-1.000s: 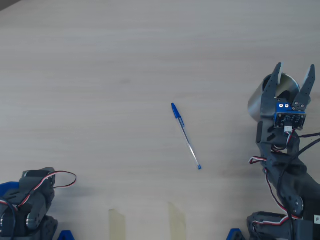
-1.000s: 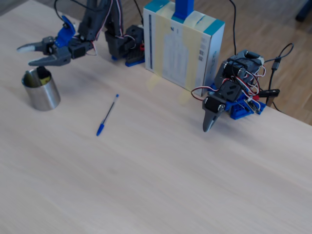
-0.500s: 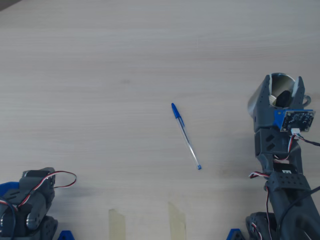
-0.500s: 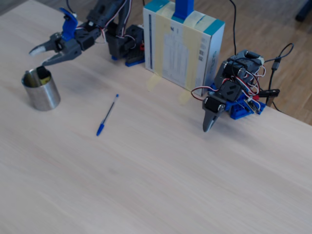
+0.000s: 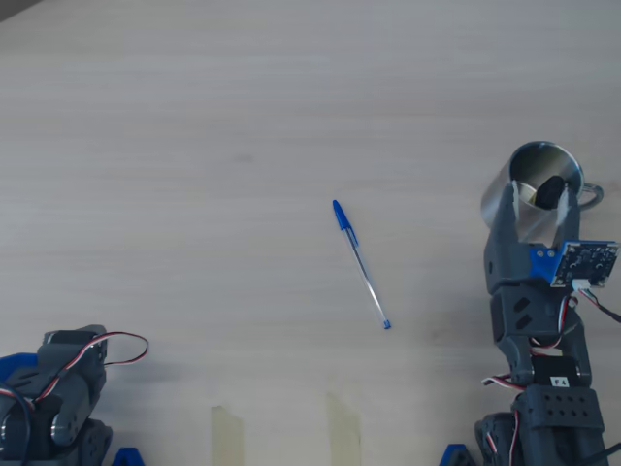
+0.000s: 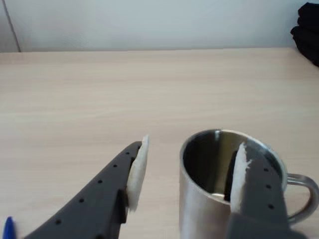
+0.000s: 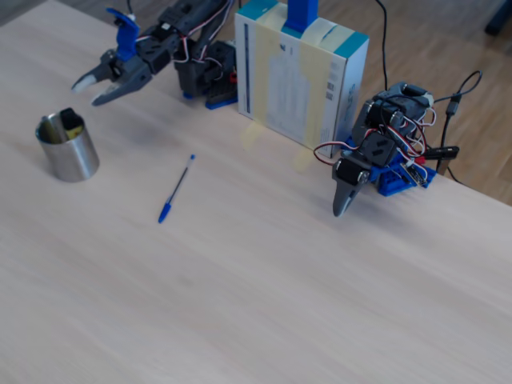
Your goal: Grab the yellow pen and put it in the silver cup.
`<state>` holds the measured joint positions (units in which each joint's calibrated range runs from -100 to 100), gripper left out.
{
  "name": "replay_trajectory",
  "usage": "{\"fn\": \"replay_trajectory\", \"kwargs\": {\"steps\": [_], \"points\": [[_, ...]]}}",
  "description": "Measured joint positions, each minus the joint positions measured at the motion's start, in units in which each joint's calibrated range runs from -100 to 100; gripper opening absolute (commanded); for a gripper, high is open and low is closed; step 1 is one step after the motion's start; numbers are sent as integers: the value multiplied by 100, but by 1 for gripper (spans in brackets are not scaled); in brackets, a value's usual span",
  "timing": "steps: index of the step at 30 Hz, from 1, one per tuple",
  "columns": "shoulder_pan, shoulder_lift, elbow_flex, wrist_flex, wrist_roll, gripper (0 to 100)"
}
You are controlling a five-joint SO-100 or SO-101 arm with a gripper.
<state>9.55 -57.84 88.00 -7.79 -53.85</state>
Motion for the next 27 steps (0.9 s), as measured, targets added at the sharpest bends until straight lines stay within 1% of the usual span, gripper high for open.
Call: {"fn": "replay_trajectory", "kwargs": {"steps": [6,9,11,15,22,27], "points": [[-364,-1048,595,737,-218,28],[-356,-1447,929,1055,-270,28],[-526,-1688,1083,1240,-275,27],[-672,-2229,1128,1742,-275,27],[-971,-3185,1119,3467,-275,27],[-1092,-3817,1092,4983,-275,27]]}}
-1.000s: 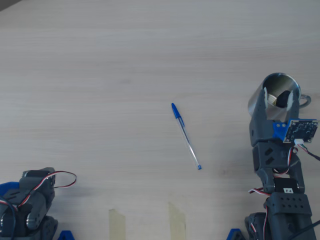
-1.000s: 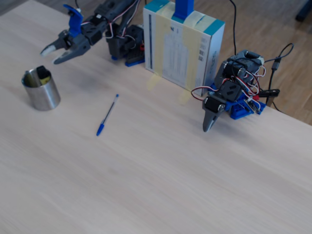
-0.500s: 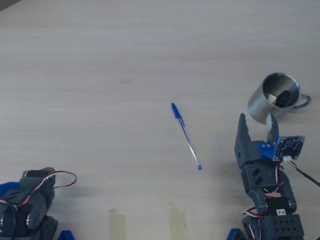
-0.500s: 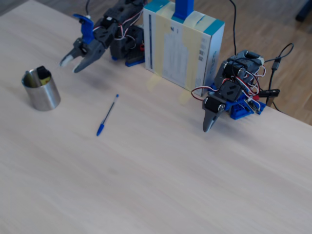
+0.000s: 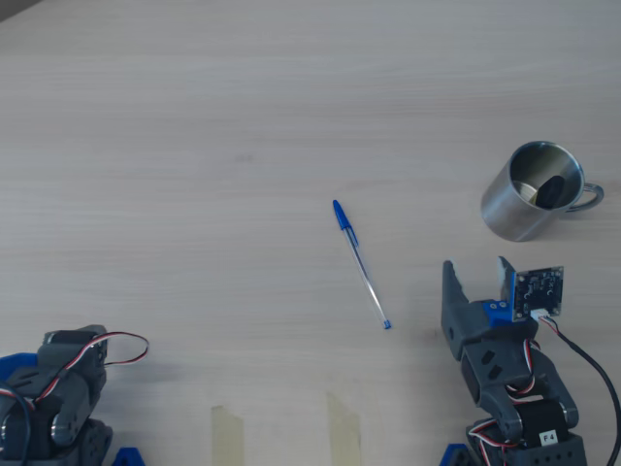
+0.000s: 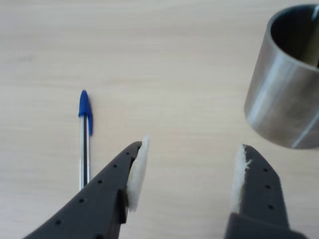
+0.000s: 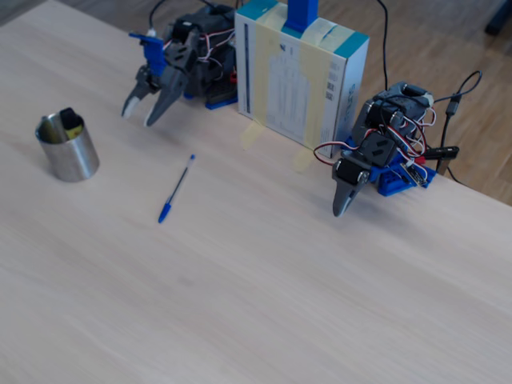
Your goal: Grab the yellow pen and put it in the silver cup.
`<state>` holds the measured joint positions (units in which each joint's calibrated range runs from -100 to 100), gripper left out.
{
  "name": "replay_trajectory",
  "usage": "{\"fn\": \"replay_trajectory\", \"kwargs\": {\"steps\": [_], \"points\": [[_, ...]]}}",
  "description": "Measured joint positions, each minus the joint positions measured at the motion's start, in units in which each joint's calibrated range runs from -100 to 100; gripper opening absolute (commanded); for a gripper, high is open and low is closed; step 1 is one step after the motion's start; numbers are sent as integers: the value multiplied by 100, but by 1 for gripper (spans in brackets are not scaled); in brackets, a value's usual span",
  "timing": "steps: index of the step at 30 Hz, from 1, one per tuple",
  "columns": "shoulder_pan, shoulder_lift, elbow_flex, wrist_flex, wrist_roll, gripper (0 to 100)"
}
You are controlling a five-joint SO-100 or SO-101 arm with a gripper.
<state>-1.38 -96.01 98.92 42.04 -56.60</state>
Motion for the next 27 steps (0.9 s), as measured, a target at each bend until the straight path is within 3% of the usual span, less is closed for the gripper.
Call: {"fn": "replay_trajectory", "kwargs": {"steps": [14,19,25,27], "points": [[-8,-108,0,2990,10,27],[113,-108,-9,3132,348,26],[259,-108,-9,3141,447,2],[235,-108,-9,3141,447,3]]}}
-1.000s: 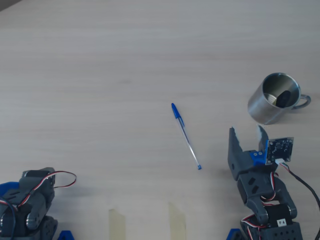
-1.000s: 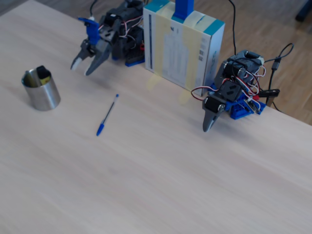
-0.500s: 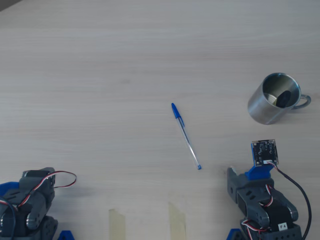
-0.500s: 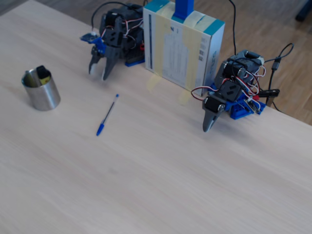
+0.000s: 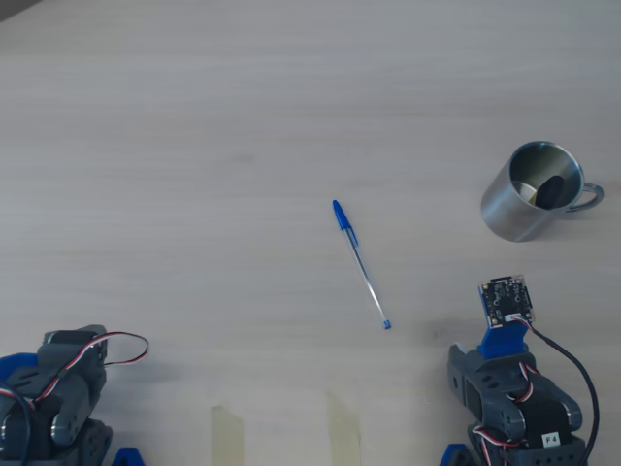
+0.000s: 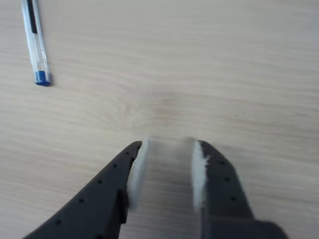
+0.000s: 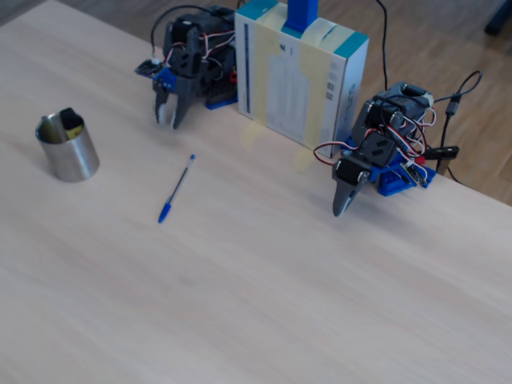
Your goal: Grab the yellow pen and put it in the silver cup.
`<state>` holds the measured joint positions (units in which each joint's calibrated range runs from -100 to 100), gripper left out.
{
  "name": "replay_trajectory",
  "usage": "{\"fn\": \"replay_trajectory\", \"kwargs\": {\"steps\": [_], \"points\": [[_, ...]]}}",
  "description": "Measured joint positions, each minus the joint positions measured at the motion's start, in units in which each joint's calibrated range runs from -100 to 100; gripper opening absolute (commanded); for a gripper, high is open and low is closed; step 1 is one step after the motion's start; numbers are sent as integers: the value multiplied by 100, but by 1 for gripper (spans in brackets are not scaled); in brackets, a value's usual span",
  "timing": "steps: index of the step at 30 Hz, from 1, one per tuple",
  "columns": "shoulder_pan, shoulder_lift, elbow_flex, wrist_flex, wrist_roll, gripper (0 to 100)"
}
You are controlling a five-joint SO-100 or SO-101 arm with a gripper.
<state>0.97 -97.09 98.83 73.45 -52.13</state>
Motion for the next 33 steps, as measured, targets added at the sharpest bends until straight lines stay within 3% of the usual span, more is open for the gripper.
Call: {"fn": "replay_trajectory", "kwargs": {"steps": [33], "points": [[16,0,0,0,31,2]]}}
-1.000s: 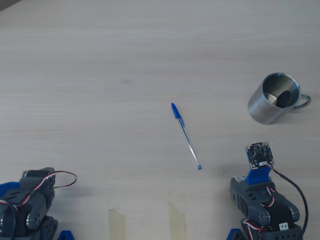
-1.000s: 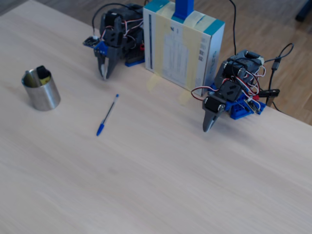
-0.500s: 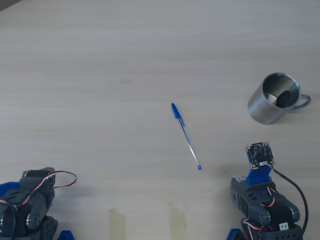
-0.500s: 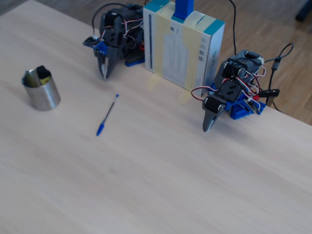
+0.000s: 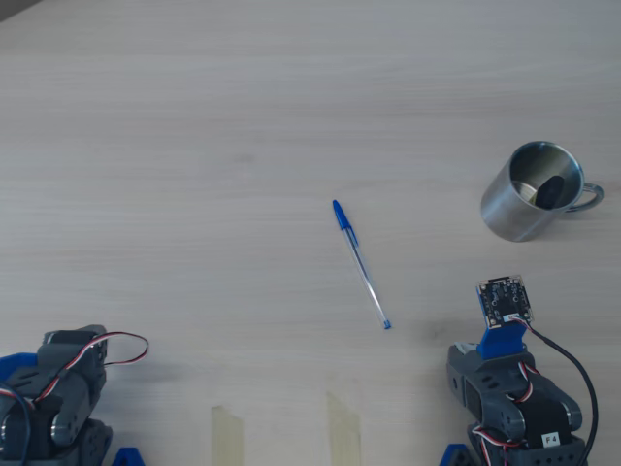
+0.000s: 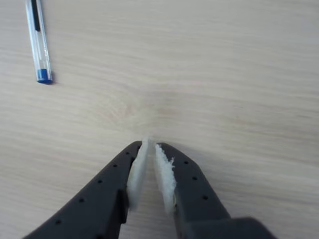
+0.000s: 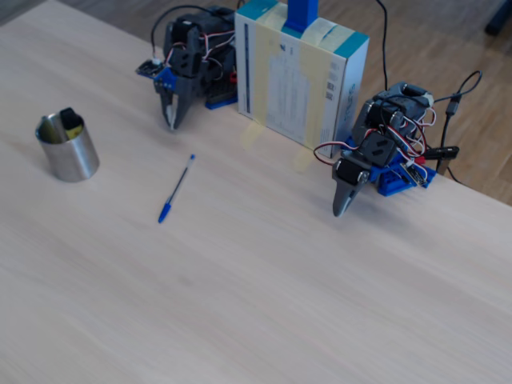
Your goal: Grab the yellow pen and put it in the silver cup.
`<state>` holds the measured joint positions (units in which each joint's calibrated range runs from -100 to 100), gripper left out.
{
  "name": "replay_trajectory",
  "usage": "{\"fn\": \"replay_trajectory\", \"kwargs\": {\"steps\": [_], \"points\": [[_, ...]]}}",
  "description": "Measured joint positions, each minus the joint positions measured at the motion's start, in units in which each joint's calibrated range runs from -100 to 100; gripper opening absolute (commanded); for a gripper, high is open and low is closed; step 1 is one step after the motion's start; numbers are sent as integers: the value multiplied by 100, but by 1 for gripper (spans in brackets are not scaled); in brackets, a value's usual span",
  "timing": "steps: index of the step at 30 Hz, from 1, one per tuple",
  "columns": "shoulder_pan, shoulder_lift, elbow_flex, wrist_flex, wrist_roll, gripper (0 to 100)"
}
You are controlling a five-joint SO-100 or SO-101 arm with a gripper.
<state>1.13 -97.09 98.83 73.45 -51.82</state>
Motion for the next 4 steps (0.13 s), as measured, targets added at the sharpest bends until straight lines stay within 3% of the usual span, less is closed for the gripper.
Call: {"fn": "replay_trajectory", "kwargs": {"steps": [4], "points": [[0,0,0,0,0,2]]}}
